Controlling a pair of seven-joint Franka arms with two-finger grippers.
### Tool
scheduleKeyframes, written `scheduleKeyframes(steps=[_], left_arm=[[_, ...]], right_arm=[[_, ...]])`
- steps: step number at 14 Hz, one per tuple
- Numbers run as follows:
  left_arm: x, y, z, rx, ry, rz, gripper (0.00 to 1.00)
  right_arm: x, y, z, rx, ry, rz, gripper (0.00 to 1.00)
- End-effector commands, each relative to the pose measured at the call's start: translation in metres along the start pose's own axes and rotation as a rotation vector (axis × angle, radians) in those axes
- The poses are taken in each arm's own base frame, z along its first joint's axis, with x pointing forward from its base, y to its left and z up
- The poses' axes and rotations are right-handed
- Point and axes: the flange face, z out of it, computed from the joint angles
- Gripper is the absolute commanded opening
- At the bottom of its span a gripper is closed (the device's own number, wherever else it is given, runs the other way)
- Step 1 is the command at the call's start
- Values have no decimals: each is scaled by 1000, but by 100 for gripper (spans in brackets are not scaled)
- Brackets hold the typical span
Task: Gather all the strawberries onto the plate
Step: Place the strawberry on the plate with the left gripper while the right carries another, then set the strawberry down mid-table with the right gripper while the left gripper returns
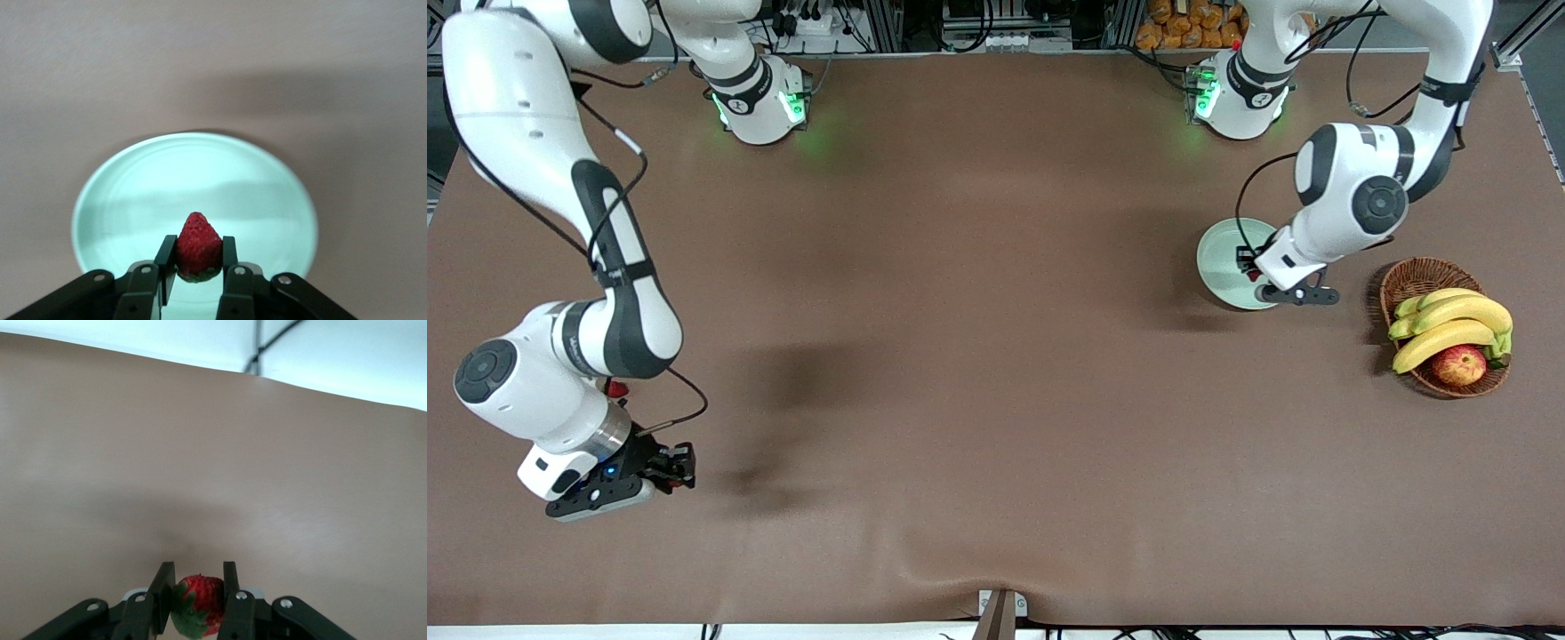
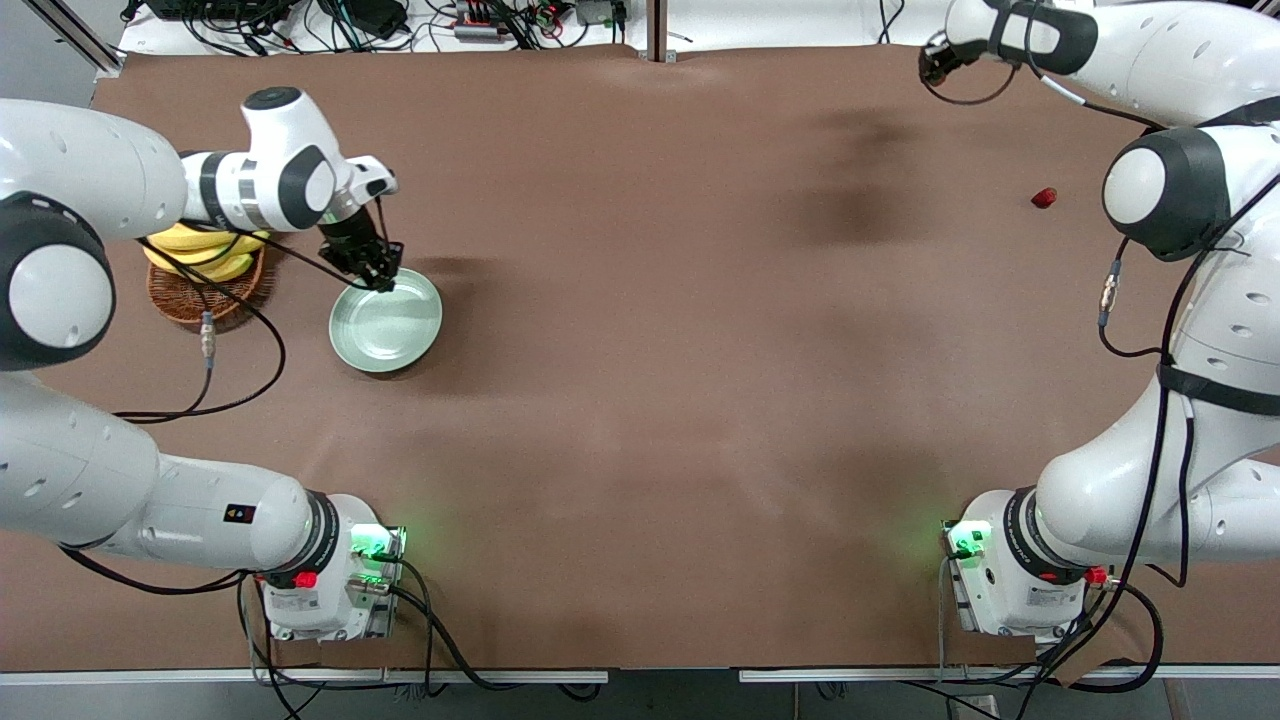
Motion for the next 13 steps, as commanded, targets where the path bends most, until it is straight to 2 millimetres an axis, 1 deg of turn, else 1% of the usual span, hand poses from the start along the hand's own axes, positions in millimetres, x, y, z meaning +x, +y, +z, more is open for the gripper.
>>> scheduleKeyframes(steps=[1,2,3,4,5,6,7,8,10,12,13], left_arm=[[4,-5,23,10,-29,12,33],[7,-6,36,4,-33,4,40],[9,-6,47,6,-27,3,45],[11,-5,49,5,-24,2,52],[11,-5,44,5,-15,0,67],[11,-6,41,5,-15,4,100],[11,-6,34,4,-6,3,100],[12,-5,26,3,-1,6,100],[20,-2,1,0,-17,9,100],[30,-1,-30,-5,-41,11,100],[35,0,-43,-6,-44,8,100]], right_arm=[[-1,-70,-45,26,-70,84,0],[0,-101,-59,33,-96,113,0],[0,-134,-70,40,-118,123,0],[-1,-166,-80,48,-131,117,0],[-4,-201,-89,56,-135,97,0],[-7,-234,-93,64,-139,90,0],[-12,-264,-93,67,-148,103,0],[-18,-299,-94,70,-153,119,0],[-33,-351,-89,76,-169,112,0],[-45,-393,-85,93,-173,59,0],[-56,-421,-74,101,-173,19,0]])
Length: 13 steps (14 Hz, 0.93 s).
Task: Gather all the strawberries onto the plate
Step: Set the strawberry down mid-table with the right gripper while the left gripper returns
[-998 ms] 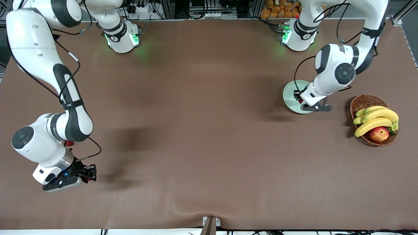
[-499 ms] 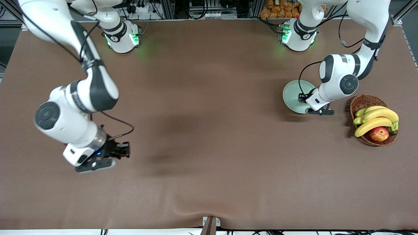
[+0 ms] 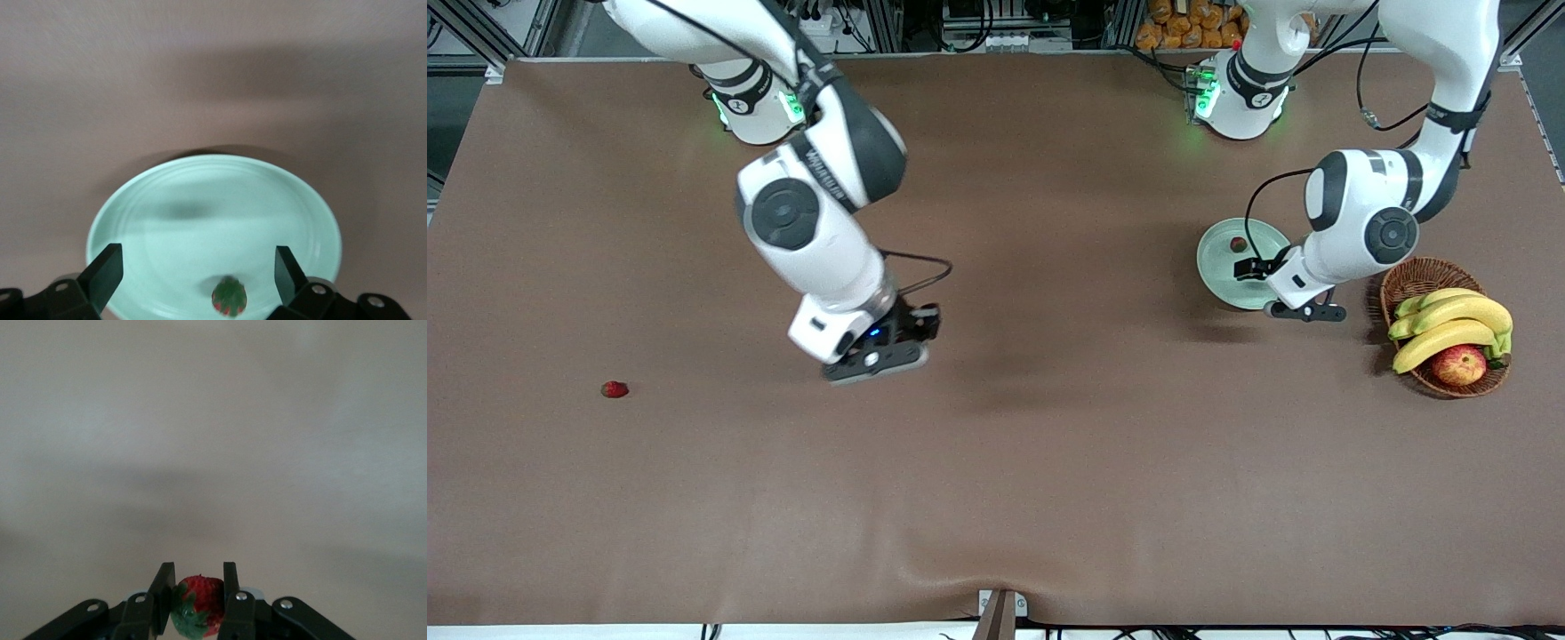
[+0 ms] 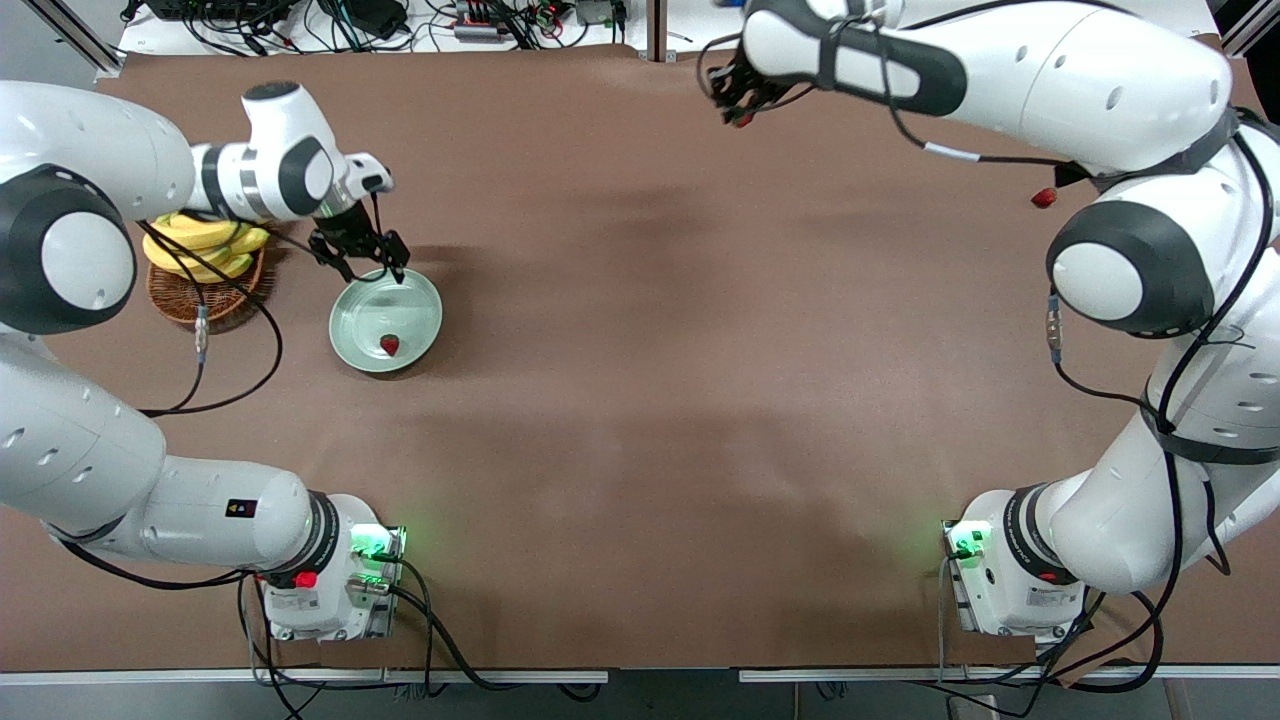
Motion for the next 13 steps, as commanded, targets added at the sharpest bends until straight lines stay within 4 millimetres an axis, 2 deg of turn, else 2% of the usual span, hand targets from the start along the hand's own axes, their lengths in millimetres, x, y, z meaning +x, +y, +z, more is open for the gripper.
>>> scheduleKeyframes(steps=[1,4,7,10,13], left_arm=[[7,4,-44,2,-1,1,100],[22,11,-71,5,55,12,100],[40,17,-93,15,105,28,100],[59,34,-101,20,128,49,100],[67,66,-95,25,138,59,100]], right_arm=[[-20,-50,29,19,7,-42,0],[-41,-101,78,40,33,-27,0],[-62,-135,129,52,46,-79,0],[-76,-145,164,30,28,-113,0],[-79,-144,188,8,50,-150,0]])
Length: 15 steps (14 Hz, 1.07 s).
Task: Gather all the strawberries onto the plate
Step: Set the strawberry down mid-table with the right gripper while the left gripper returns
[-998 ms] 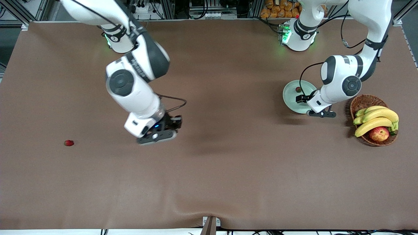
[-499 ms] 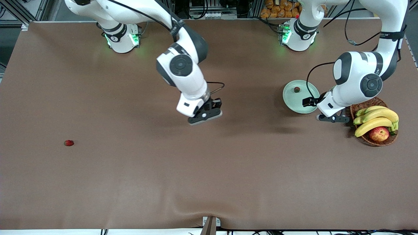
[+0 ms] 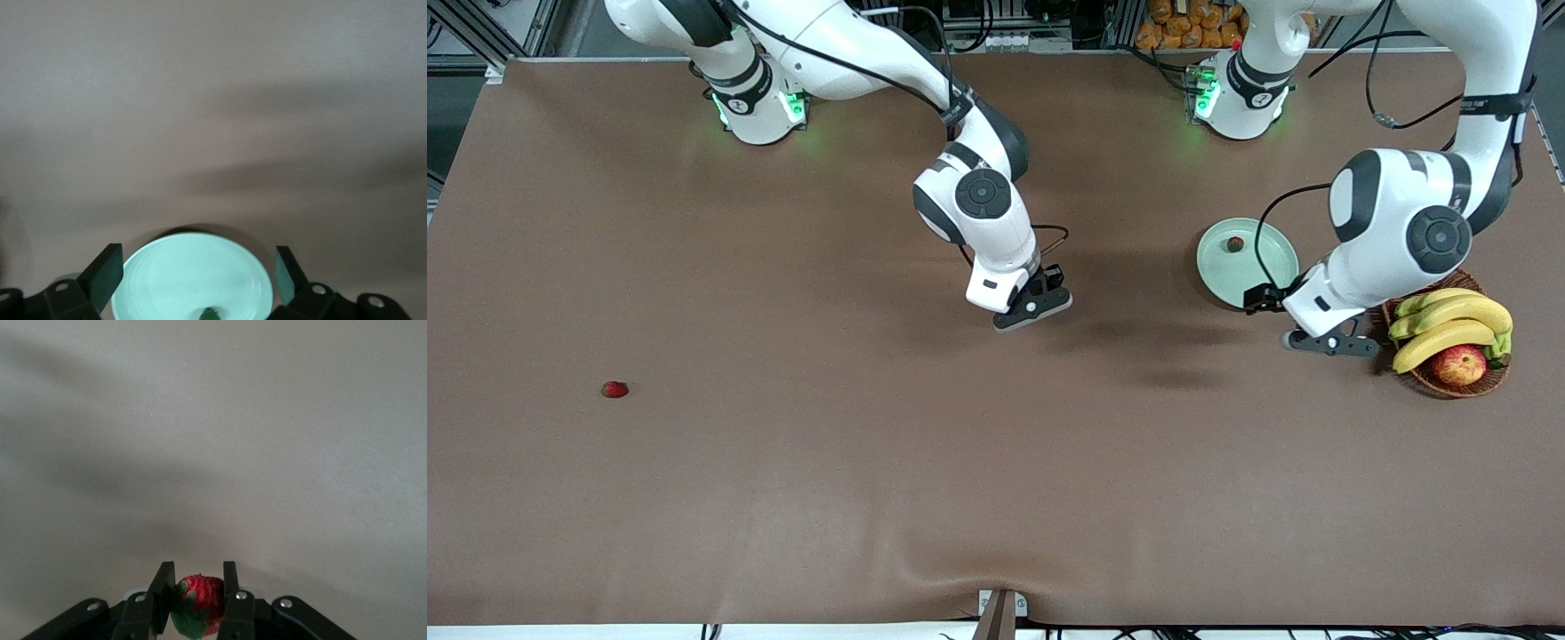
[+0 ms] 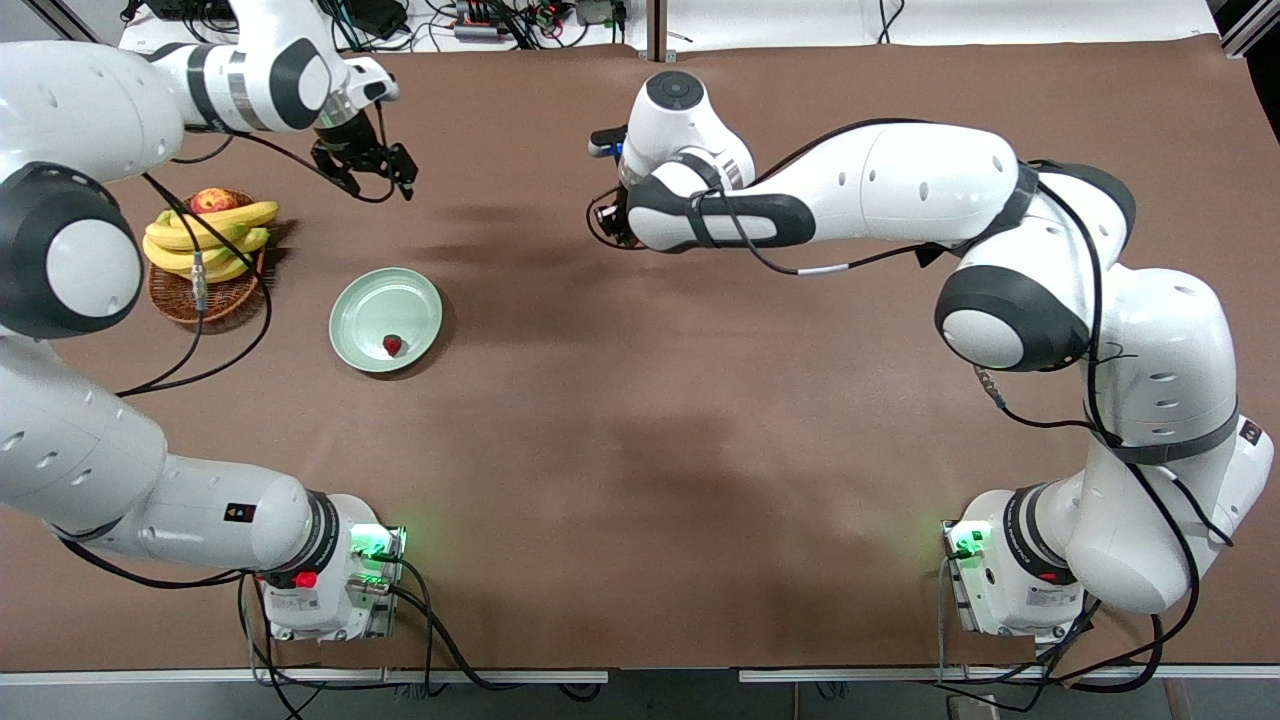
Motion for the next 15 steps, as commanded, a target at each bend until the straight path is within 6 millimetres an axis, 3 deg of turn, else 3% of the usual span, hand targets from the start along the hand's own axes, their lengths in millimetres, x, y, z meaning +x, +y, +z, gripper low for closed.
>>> scheduleKeyframes(steps=[1,5,7,8,9,11,12,15], left_arm=[[13,32,10,19,10,2,100],[23,51,37,21,39,11,100],[25,61,40,22,47,3,100],[26,66,37,22,53,0,100],[27,69,37,22,54,-6,100],[33,83,38,22,61,-9,100],[36,86,39,22,62,-14,100],[44,87,36,20,74,-16,100]], right_arm=[[0,0,13,-30,32,-29,0],[-11,-5,41,-64,35,-89,1],[-14,-4,51,-68,33,-96,12],[-16,-4,55,-69,29,-99,19],[-20,-7,61,-74,22,-108,36],[-20,-6,62,-93,30,-114,86],[-18,-5,60,-102,40,-117,100],[-10,0,45,-104,48,-104,100]])
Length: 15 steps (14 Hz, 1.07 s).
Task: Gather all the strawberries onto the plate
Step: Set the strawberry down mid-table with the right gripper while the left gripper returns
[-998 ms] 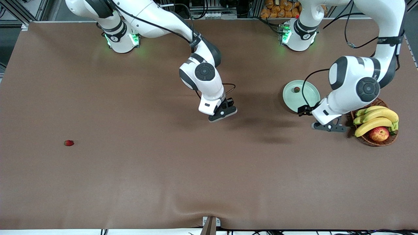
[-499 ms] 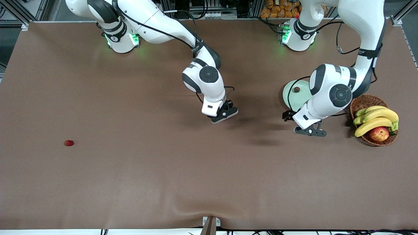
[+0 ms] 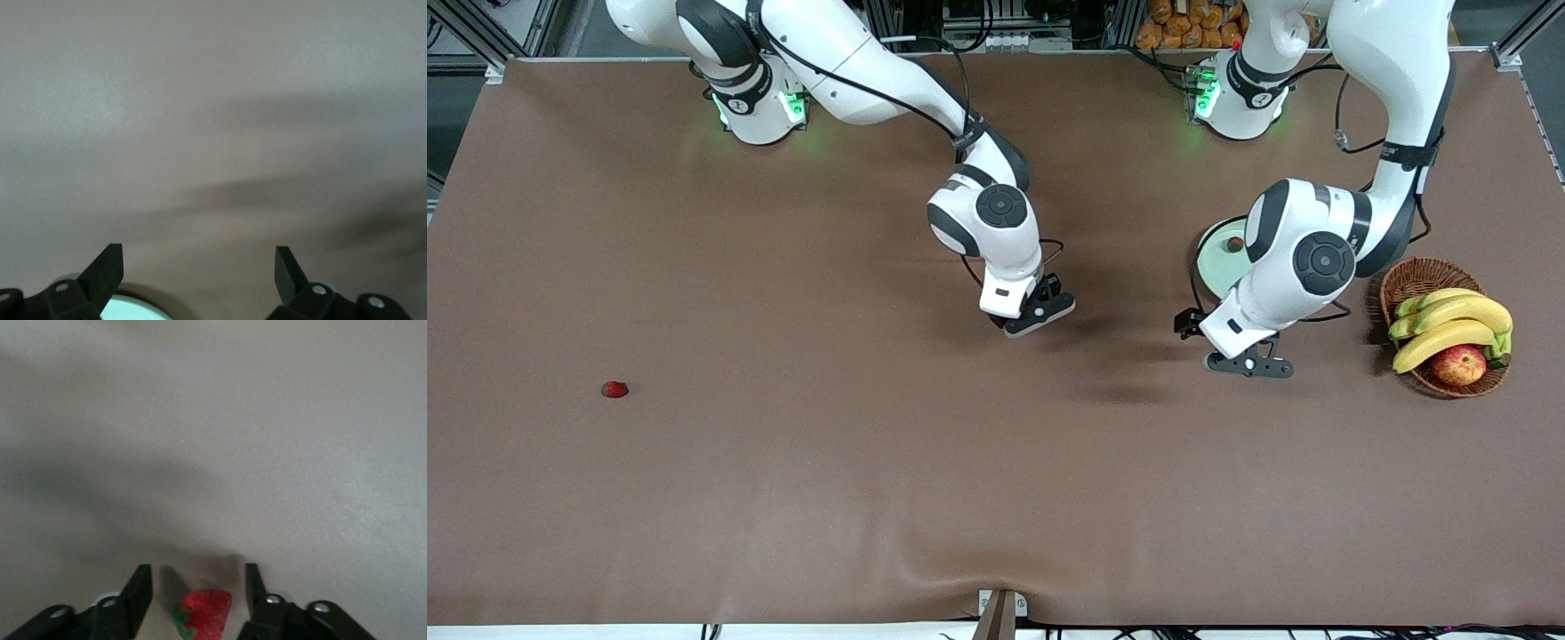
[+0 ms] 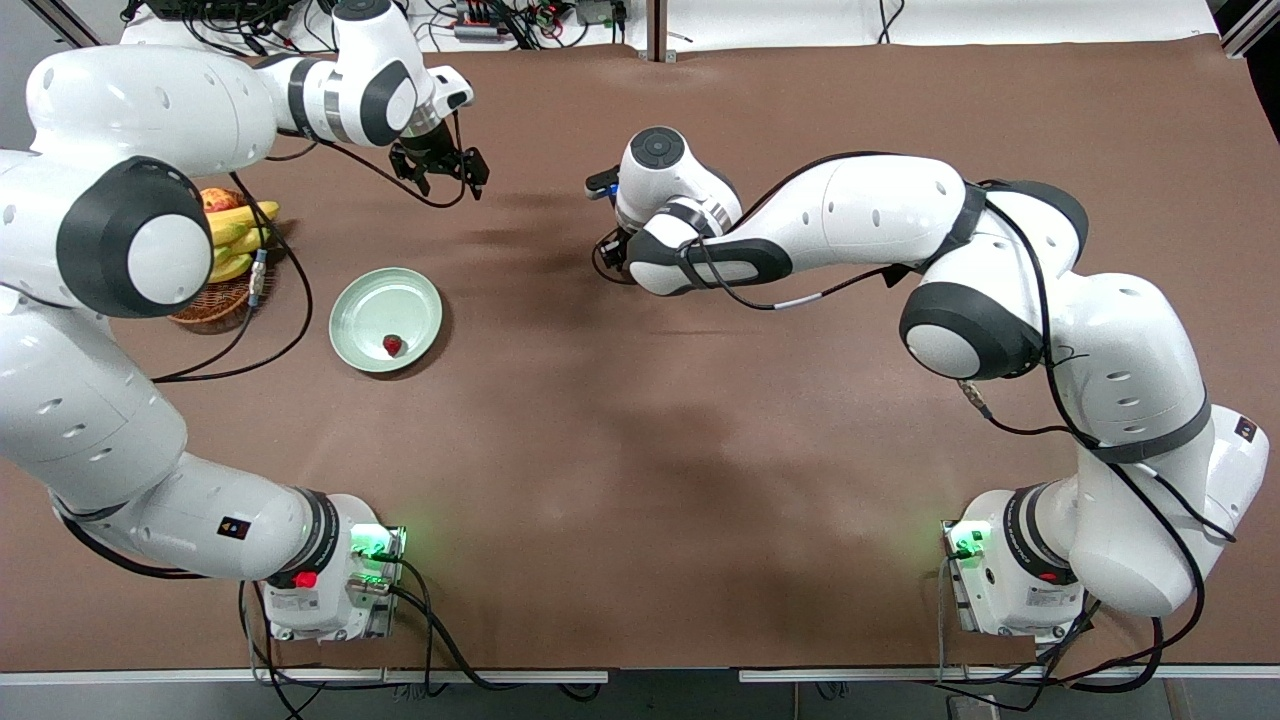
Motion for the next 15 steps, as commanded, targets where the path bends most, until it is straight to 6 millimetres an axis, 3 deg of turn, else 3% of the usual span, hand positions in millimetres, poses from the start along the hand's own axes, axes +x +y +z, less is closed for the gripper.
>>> scheduleKeyframes(steps=[1,5,9,13,15], left_arm=[[12,4,-3,11,17,-7,100],[17,29,-10,6,38,-40,100],[20,87,-5,-5,49,-93,100],[27,162,7,-21,67,-120,100],[30,190,14,-28,75,-111,100]], right_arm=[[12,4,-33,-17,37,5,100],[39,59,-111,-69,-13,88,100],[60,143,-190,-104,-26,207,100],[66,244,-231,-134,-41,349,100],[60,294,-233,-147,-57,385,100]])
